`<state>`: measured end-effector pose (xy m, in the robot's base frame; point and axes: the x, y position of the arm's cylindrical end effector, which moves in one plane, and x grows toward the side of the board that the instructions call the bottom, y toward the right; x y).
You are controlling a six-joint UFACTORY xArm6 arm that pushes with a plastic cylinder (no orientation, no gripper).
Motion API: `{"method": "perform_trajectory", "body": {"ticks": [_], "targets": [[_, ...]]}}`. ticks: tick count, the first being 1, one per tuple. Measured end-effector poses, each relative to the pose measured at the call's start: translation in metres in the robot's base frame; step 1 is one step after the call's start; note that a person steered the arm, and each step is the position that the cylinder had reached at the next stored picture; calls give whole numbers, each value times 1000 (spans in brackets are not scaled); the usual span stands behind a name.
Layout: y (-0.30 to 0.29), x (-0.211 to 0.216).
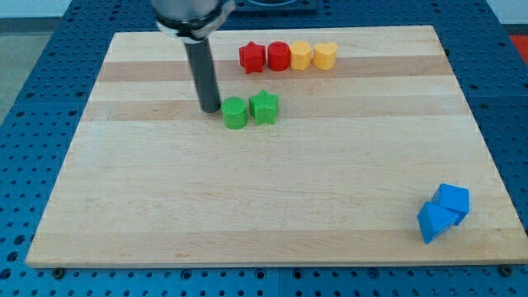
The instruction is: Move the green circle close to the cube
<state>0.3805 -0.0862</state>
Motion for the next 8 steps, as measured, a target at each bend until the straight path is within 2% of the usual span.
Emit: {"method": "perform_trajectory", "body": {"ticks": [1,3,5,8], "targets": [[27,9],[38,66],[87,109],[178,103]]}}
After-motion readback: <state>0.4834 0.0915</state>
